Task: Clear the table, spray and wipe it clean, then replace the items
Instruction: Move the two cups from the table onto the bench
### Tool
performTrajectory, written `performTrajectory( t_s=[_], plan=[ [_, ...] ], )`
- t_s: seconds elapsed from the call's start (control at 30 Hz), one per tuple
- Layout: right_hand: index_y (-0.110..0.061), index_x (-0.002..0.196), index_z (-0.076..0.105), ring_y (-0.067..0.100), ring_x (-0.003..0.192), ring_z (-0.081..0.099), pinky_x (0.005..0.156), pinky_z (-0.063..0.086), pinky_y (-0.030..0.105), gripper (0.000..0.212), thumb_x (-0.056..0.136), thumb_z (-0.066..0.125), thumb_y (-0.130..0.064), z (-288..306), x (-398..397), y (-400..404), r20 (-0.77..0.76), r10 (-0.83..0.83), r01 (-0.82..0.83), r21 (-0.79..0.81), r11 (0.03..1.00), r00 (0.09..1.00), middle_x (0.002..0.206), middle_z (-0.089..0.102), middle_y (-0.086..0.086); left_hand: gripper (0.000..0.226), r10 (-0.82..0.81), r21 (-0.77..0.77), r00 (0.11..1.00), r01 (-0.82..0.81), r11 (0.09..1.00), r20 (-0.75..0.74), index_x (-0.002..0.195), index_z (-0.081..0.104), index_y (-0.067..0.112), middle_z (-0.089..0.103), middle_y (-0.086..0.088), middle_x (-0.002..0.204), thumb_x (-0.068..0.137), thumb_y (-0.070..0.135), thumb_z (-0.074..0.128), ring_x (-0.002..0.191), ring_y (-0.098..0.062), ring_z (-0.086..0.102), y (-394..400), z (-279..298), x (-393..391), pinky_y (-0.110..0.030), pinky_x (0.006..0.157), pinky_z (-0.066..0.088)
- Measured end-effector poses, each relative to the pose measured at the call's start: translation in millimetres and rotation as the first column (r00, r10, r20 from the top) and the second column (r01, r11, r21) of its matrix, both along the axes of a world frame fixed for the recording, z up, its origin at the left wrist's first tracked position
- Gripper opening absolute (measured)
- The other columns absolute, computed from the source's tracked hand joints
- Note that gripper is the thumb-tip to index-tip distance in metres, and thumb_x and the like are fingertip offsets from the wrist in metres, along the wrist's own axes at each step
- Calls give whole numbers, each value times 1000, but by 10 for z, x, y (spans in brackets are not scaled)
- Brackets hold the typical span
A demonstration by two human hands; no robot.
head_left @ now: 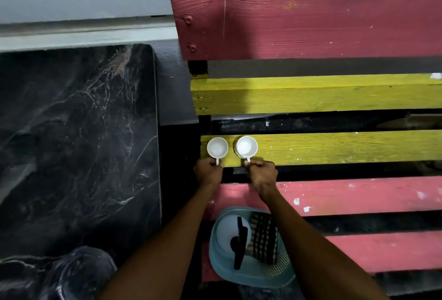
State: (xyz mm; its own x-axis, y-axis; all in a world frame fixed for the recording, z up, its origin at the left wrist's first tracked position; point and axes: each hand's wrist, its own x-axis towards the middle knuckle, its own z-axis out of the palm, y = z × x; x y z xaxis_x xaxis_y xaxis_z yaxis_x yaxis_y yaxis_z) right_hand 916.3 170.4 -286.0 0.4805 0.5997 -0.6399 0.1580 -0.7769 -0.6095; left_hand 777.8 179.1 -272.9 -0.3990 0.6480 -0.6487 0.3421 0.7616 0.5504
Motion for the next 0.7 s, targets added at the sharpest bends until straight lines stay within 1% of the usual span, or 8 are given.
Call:
performTrajectory(
  t_s=[0.1, 0.23, 0.3, 0.4, 0.47, 0.53, 0.63, 0.7],
  plan=[
    [-14, 75, 74, 14, 83, 59, 84, 44, 23, 10, 82, 81, -13, 58, -4, -19, 3, 15, -15, 11, 1000, 1000, 78, 67, 1, 16, -63, -34, 997, 61, 998, -38, 96, 79, -5, 79, -23, 98, 82, 3, 76, 89, -20, 69, -2, 108, -12, -29, 72, 46],
    [-10, 90, 82, 12, 84, 63, 69, 34, 15, 16, 85, 80, -25, 294, 20, -132, 130, 109, -112, 21, 993, 986, 83, 75, 5, 25, -211, -109, 971, 200, 974, -110, 106, 77, 0, 76, -23, 111, 82, 5, 70, 111, -39, 70, -54, 346, -18, -42, 89, 57],
    [-10, 93, 82, 20, 85, 67, 68, 36, 17, 14, 86, 75, -19, 472, 14, -163, 163, 128, -130, 7, 991, 978, 83, 75, 8, 27, -227, -122, 967, 213, 969, -113, 109, 76, 2, 73, -24, 117, 84, 11, 72, 114, -41, 68, -90, 496, -16, -43, 91, 58],
    [-7, 106, 80, 33, 98, 70, 78, 45, 26, 25, 84, 69, -16, 817, -52, -137, 192, 197, -203, 8, 979, 961, 101, 78, 18, 28, -249, -107, 965, 240, 965, -82, 109, 76, 5, 73, -22, 119, 84, 17, 72, 114, -41, 69, -128, 788, -69, -39, 85, 57],
    [-8, 115, 78, 34, 102, 71, 85, 51, 29, 33, 84, 68, -15, 1064, -138, -103, 213, 257, -267, 21, 963, 943, 110, 76, 19, 25, -275, -68, 960, 270, 960, -61, 106, 77, 6, 74, -21, 118, 85, 17, 71, 112, -40, 70, -141, 991, -121, -36, 79, 55],
    [-9, 117, 76, 32, 97, 72, 84, 54, 29, 38, 82, 64, -11, 1355, -266, -109, 218, 290, -310, 62, 949, 932, 109, 77, 19, 22, -308, -16, 949, 307, 951, -63, 103, 76, 5, 74, -22, 116, 85, 14, 66, 110, -41, 70, -167, 1238, -203, -33, 76, 51],
    [-11, 110, 78, 33, 89, 72, 79, 57, 33, 35, 80, 61, -11, 1764, -520, -165, 235, 329, -365, 129, 922, 914, 102, 78, 18, 23, -386, 67, 920, 390, 918, -63, 100, 76, 1, 74, -24, 113, 86, 6, 59, 109, -40, 70, -209, 1590, -342, -38, 83, 55],
    [-11, 114, 77, 36, 96, 72, 84, 58, 37, 36, 81, 63, -13, 2041, -723, -238, 254, 325, -375, 179, 910, 911, 109, 77, 19, 24, -420, 126, 906, 423, 897, -52, 103, 77, 2, 76, -22, 111, 85, 5, 62, 109, -37, 71, -265, 1844, -462, -42, 90, 58]
  ],
)
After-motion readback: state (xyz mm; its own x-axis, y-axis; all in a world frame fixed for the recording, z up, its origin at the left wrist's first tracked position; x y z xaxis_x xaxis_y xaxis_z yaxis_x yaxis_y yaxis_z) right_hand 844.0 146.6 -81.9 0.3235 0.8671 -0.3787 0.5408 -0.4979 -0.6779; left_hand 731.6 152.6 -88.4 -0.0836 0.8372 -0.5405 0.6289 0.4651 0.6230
